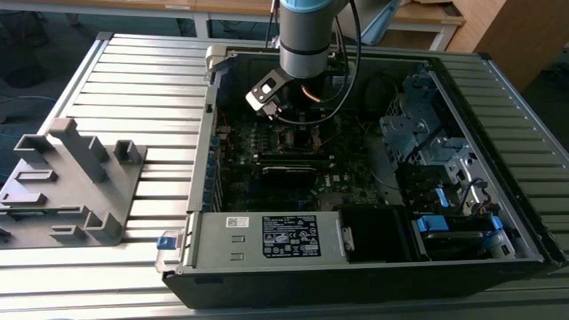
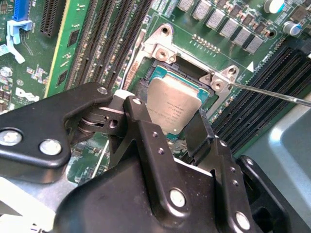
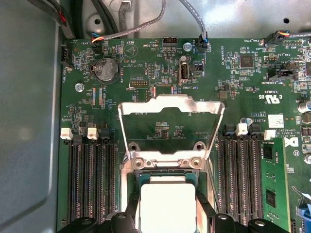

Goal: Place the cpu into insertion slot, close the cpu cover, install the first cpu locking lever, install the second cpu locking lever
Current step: 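Place the cpu into insertion slot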

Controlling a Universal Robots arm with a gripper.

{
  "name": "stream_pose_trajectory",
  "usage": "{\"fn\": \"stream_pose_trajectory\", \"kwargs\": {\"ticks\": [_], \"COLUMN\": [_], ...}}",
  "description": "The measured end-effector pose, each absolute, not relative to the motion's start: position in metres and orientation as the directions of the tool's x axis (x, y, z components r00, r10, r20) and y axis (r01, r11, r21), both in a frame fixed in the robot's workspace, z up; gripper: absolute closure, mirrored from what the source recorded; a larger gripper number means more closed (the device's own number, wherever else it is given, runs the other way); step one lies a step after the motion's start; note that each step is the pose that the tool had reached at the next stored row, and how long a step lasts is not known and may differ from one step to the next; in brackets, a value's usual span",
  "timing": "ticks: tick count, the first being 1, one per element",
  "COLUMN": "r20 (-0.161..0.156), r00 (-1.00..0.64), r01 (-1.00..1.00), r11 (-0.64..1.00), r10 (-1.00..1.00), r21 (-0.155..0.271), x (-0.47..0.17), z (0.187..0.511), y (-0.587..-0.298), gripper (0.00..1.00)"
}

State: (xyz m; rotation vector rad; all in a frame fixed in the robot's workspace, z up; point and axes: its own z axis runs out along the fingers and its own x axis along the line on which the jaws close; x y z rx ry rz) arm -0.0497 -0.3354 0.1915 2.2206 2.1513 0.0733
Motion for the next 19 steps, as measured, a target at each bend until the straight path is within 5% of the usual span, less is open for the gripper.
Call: {"fn": "stream_pose_trajectory", "kwargs": {"ticks": [19], "r20": [0.0], "r00": [0.032], "r01": [0.997], "r11": [-0.032], "r10": [0.999], "r21": [0.068], "x": [-0.0497], "z": [0.1987], "y": [-0.3351], "gripper": [0.39]}}
